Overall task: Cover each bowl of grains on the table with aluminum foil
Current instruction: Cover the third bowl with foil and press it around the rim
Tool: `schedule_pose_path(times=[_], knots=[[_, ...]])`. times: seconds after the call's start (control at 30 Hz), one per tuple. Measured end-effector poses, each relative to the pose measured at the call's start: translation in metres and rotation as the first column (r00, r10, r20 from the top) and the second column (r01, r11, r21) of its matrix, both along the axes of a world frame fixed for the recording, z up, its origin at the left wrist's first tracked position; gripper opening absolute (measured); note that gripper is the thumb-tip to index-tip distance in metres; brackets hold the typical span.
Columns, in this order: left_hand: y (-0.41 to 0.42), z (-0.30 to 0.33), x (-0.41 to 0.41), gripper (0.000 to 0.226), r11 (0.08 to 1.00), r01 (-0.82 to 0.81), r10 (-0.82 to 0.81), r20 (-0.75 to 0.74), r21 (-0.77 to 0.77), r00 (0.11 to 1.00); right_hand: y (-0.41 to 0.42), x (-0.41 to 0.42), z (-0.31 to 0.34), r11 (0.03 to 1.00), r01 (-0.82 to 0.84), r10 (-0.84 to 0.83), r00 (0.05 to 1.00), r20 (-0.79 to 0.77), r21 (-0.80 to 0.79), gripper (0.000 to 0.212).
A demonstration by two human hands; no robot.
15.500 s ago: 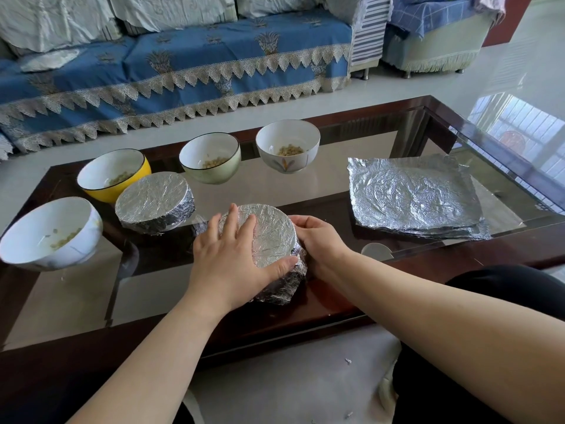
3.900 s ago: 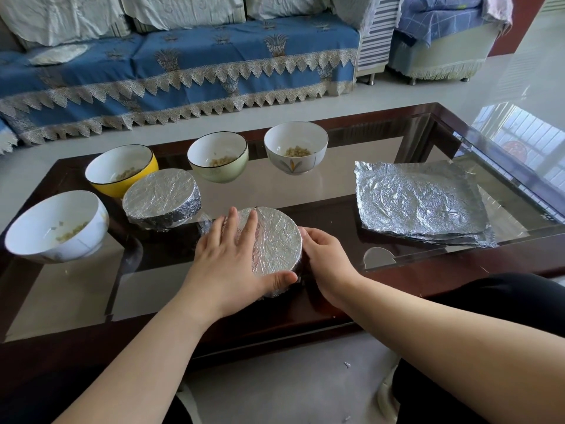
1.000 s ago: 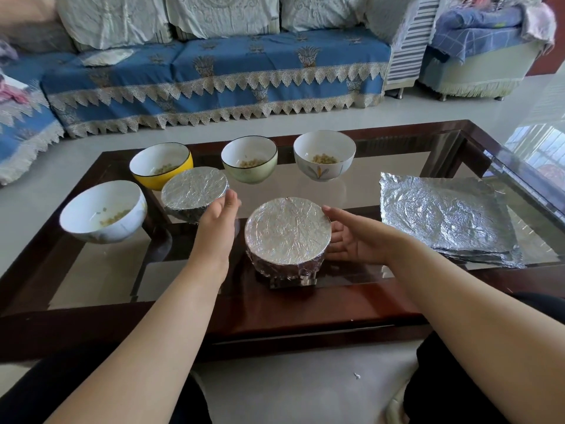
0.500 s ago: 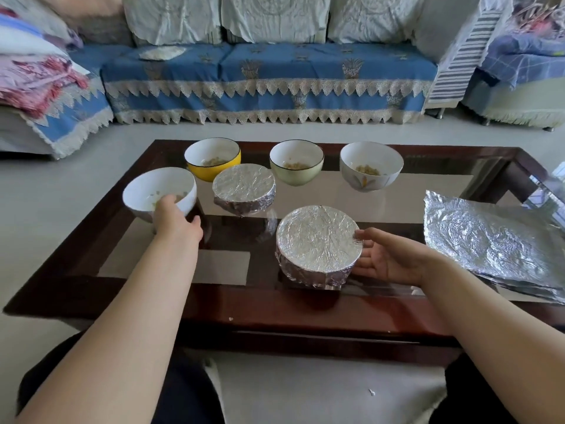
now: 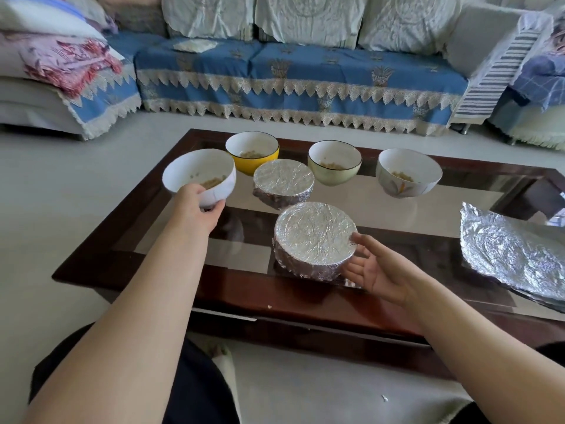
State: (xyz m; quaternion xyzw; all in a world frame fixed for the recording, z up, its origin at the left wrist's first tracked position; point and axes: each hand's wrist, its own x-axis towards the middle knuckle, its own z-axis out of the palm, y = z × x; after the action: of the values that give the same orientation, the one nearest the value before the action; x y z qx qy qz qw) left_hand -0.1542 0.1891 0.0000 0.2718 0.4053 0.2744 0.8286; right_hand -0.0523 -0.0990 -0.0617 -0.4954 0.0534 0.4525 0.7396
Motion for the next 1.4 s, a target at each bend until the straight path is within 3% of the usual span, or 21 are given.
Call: schedule_pose_path(times=[0.03,0.13,0.33,0.63,0.77,0.97,1.17,1.27,1.4], knots=[[0.003,0.004,-0.004,0.02,1.0,0.004,0.0,0.117,-0.029,0.993,0.008,-0.005,-0.001,1.0,0.012,-0.012,1.0,-0.002,0.01,0.034],[0.001,0.022,-0.02,0.017,0.996,-0.081,0.085,0.146,-0.03,0.986,0.039,-0.019,-0.002,0.997,0.055,-0.053,0.998,-0.03,0.047,0.034],[0.003,0.037,-0.041,0.016,0.999,-0.031,0.02,0.23,0.044,0.973,0.12,-0.044,-0.002,0.987,0.135,-0.13,0.99,-0.06,0.092,0.03],[0.017,0.037,-0.038,0.012,0.997,-0.05,0.036,0.235,0.052,0.971,0.22,-0.046,0.005,0.992,0.092,-0.091,0.996,-0.014,0.09,0.017],[0.02,0.036,-0.032,0.015,0.997,-0.017,-0.001,0.24,0.076,0.971,0.234,-0.036,0.008,0.997,0.018,-0.018,1.0,-0.007,0.069,0.029],[-0.001,0.038,-0.023,0.023,0.991,0.085,-0.107,0.234,0.099,0.966,0.208,-0.029,0.007,0.999,-0.049,0.049,0.999,0.006,0.004,0.074],[-0.033,0.029,-0.01,0.03,0.929,0.353,-0.364,0.118,0.109,0.924,0.116,-0.009,0.012,0.964,-0.167,0.185,0.98,0.07,-0.206,0.023],[-0.058,0.022,-0.001,0.024,0.851,0.511,-0.518,0.035,0.119,0.855,0.057,0.009,0.022,0.939,-0.131,0.184,0.972,0.143,-0.317,0.019],[-0.096,0.006,0.016,0.026,0.718,0.688,-0.687,-0.053,0.105,0.725,-0.015,0.033,0.034,0.932,-0.027,0.103,0.976,0.191,-0.362,0.032]])
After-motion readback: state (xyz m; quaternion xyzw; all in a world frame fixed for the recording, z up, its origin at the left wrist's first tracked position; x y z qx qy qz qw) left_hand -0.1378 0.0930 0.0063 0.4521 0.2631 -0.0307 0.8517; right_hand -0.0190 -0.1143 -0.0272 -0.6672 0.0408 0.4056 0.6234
